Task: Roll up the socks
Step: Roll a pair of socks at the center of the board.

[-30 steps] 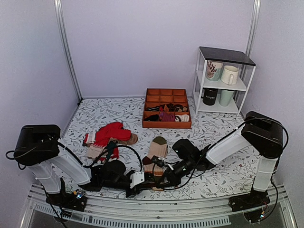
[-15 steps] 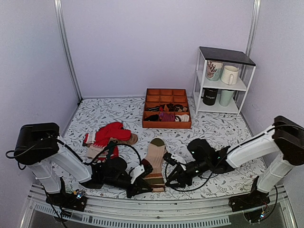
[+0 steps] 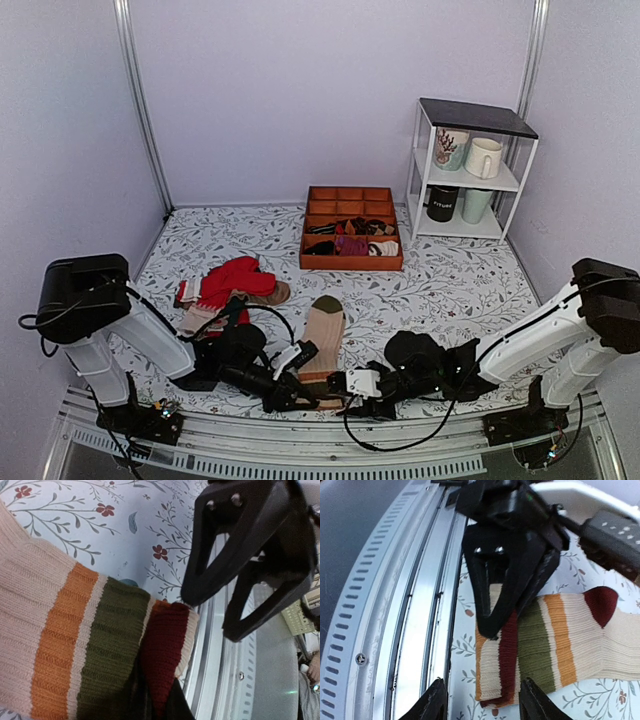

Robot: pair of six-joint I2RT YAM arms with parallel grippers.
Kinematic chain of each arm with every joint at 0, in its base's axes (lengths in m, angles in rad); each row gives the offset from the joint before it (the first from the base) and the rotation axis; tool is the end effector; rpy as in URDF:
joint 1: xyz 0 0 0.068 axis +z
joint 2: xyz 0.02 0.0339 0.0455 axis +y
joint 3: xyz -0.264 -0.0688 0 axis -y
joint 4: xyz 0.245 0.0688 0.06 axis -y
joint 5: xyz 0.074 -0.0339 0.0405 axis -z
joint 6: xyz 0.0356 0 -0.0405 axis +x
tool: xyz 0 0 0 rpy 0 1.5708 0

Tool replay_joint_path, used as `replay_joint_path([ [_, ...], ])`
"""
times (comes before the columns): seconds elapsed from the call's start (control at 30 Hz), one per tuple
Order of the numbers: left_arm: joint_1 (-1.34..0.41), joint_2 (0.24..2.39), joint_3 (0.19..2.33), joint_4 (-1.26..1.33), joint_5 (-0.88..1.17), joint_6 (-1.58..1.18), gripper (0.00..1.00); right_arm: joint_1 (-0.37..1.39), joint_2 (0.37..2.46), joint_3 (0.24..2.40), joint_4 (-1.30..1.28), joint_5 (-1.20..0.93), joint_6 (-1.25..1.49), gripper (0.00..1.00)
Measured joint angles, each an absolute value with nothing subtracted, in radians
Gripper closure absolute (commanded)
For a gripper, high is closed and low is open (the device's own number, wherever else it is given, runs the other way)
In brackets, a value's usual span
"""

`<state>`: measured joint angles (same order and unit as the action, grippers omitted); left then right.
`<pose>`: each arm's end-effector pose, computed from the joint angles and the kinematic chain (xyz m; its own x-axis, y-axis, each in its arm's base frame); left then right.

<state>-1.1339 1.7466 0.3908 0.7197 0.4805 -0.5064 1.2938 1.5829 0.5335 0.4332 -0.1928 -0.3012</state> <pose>0.0959 -0.2443 0.0842 -0.6858 0.4521 -0.5703 0.7183 0.2946 -0.6303 0.0717 0.2771 0.1320 0.1418 -0.5659 -0.8122 -0.9893 -0.0522 -0.1364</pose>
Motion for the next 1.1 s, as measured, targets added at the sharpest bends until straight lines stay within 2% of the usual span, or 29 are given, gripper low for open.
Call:
replay_joint_path([
  [0.23,-1.131,1.773,0.397,0.751,0.513,-0.517,1.0,1.33,1.644,0.553,0.436,-0.125,-0.338,0.5],
  [0.5,-1.127,1.775,0.396,0.754,0.517,-0.517,1.0,1.33,1.686,0.583,0.425,-0.102,-0.343,0.77],
  [0.6,-1.123,1.776,0.396,0.756,0.52,-0.517,1.0,1.334,1.697,0.587,0.421,-0.103,-0.329,0.84],
  [0.7,-1.118,1.78,0.397,0.758,0.527,-0.517,0.82,1.335,1.697,0.593,0.411,-0.104,-0.301,0.86],
  [0.83,-1.121,1.734,0.376,0.743,0.503,-0.497,0.79,1.333,1.697,0.607,0.385,-0.129,-0.236,0.87],
  [0.93,-1.131,1.602,0.315,0.669,0.414,-0.451,0.77,1.314,1.697,0.611,0.372,-0.186,-0.168,0.87],
  [1.0,-1.14,1.488,0.271,0.624,0.347,-0.406,0.68,1.291,1.697,0.61,0.364,-0.241,-0.123,0.87],
  [1.1,-1.159,1.331,0.24,0.607,0.26,-0.311,0.68,1.238,1.724,0.614,0.371,-0.342,-0.037,0.87],
])
